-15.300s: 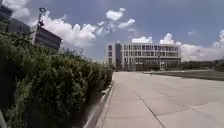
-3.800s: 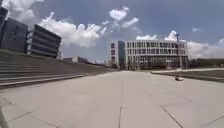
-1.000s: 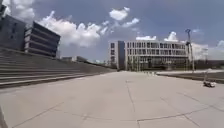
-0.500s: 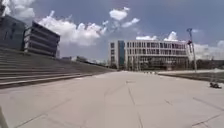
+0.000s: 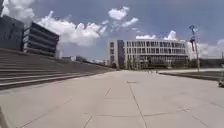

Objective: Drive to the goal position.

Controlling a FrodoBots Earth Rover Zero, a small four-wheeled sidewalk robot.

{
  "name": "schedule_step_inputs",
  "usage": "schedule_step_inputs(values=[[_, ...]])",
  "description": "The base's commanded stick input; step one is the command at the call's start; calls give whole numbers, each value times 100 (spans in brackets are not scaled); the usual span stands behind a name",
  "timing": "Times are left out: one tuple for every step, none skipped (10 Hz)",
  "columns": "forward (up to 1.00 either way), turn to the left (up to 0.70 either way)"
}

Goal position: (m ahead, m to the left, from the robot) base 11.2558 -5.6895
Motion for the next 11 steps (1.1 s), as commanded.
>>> schedule_step_inputs(values=[[70, 0], [70, 0], [70, 0], [70, 0], [70, 0], [70, 0], [70, 0], [70, 0], [70, 0], [70, 0], [70, 0]])
